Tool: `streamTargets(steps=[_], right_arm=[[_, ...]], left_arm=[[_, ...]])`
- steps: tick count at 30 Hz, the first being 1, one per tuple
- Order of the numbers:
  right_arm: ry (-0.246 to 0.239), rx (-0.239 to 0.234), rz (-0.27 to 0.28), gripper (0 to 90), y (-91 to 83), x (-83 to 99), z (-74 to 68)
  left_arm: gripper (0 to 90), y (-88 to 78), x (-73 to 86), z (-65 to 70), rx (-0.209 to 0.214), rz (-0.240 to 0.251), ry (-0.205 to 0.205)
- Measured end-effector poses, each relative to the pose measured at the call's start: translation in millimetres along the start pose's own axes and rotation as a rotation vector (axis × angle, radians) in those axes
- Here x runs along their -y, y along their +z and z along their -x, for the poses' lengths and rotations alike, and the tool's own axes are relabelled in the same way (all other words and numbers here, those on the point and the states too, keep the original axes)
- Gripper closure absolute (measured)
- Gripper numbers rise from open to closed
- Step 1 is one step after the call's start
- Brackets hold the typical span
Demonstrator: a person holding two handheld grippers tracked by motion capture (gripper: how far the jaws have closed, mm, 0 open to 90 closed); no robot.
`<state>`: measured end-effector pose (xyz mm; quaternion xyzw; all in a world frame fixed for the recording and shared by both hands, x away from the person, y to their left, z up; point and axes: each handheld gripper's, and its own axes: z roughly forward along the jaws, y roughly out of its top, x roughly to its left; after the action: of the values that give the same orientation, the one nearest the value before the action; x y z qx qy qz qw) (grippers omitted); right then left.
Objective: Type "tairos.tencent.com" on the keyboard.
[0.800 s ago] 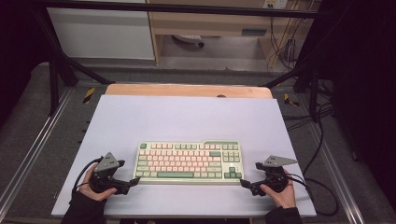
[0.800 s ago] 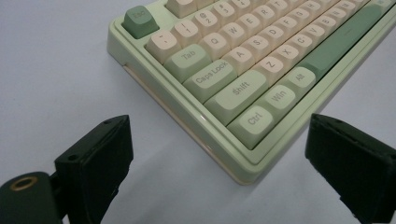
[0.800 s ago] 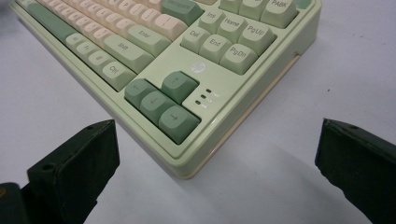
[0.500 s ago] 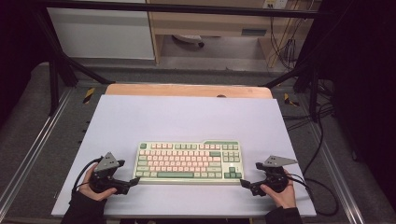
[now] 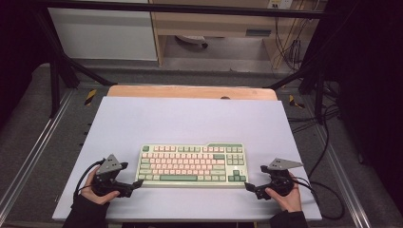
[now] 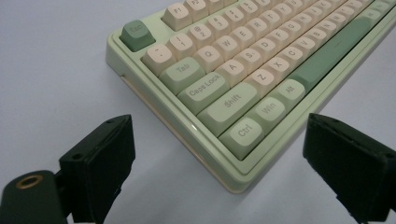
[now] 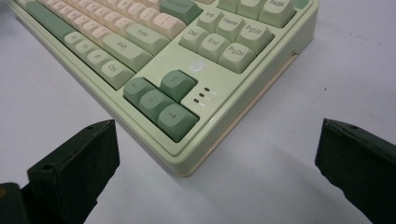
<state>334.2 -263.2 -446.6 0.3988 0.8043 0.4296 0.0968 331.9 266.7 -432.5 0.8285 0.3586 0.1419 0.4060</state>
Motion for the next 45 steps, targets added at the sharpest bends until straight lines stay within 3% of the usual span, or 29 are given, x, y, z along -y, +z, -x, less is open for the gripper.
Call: streamTargets(steps=[25, 34, 45], right_arm=[[0.001, 0.002, -0.002, 0.4, -0.1, -0.1, -0.3], [-0.002, 0.003, -0.002, 0.4, 0.1, 0.0, -0.1], [-0.001, 0.003, -0.003, 0.4, -0.1, -0.1, -0.1]], left_arm=[[18.0, 4.3, -21.4, 15.4, 0.011, 0.009, 0.004], [29.9, 6.4, -29.0, 17.9, 0.027, 0.021, 0.003], [52.1, 12.1, -40.1, 21.1, 0.042, 0.013, -0.002]])
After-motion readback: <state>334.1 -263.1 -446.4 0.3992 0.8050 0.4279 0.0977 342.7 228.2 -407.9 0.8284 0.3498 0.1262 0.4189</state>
